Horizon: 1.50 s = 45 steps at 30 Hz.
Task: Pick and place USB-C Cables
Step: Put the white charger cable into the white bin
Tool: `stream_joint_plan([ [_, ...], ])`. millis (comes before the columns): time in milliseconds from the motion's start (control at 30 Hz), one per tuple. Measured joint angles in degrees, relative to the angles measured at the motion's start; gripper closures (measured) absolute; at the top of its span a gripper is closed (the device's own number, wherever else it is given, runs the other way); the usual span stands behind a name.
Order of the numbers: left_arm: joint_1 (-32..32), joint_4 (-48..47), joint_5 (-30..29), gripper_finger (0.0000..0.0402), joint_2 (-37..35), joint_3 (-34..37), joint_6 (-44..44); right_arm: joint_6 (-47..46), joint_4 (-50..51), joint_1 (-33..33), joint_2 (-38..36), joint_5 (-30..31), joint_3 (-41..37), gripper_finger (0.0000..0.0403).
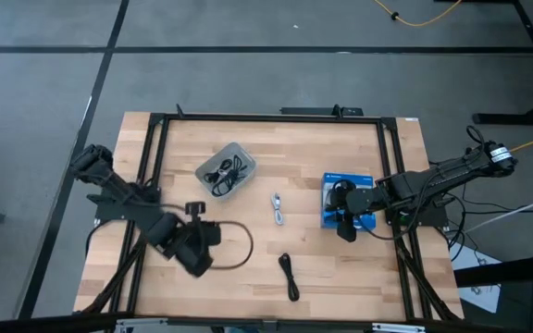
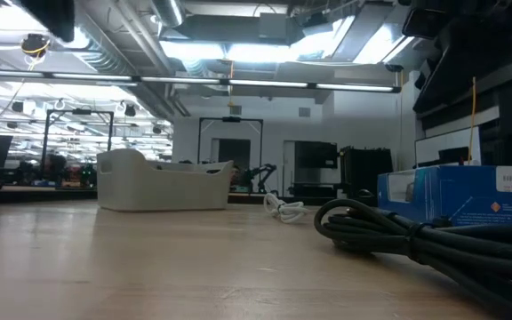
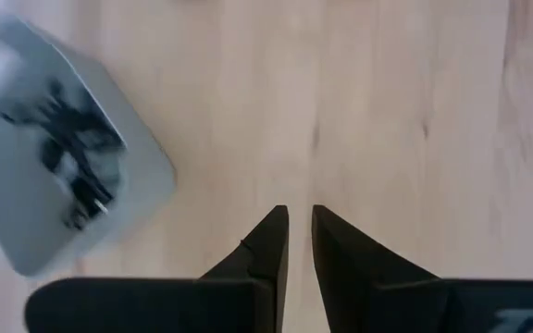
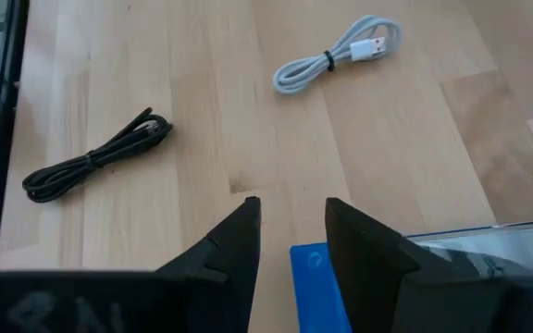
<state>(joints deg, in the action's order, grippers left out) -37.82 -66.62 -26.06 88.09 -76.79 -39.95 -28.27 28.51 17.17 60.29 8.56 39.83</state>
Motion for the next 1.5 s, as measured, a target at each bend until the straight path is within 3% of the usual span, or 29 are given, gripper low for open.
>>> stream_joint_plan([
  [100, -3.0, 2.0, -7.6, 0.0356, 0.0, 0.0, -0.2, 0.0, -0.6, 0.0, 0.0, 0.0, 0.0, 0.0276],
  [267, -4.5, 6.6, -14.4, 0.0356, 0.0, 0.7, -0.2, 0.3, -4.8, 0.0, 0.0, 0.0, 0.0, 0.0276],
  [467, -3.3, 19.2, -21.2, 0.0356, 0.0, 10.2, 2.4, 4.7, -9.3, 0.0, 0.1, 0.0, 0.0, 0.0276],
  [600, -0.6, 28.9, -20.6, 0.0356, 0.0, 17.2, 6.9, 6.5, -9.5, 0.0, 0.1, 1.5, 0.0, 0.0276],
  [733, 3.9, 39.2, -18.3, 0.0356, 0.0, 21.2, 12.2, 4.5, -11.3, -0.2, 0.1, 11.3, 0.0, 0.0276],
  [800, 6.2, 46.0, -13.4, 0.0356, 0.0, 22.8, 16.6, 4.6, -11.8, -0.6, 0.1, 14.4, 0.0, 0.0276],
  [967, 9.7, 60.6, 0.6, 0.0356, 0.0, 26.1, 27.0, 4.8, -13.3, -2.1, 0.4, 14.9, 0.0, 0.0276],
  [1133, 10.2, 62.8, 2.9, 0.0356, -0.1, 27.0, 28.4, 7.8, -16.0, -3.1, 3.2, 14.6, 0.0, 0.0276],
  [1500, 7.9, 65.0, 3.1, 0.0356, -0.1, 29.9, 28.0, 13.5, -18.1, -3.8, 10.1, 7.8, 0.0, 0.0276],
])
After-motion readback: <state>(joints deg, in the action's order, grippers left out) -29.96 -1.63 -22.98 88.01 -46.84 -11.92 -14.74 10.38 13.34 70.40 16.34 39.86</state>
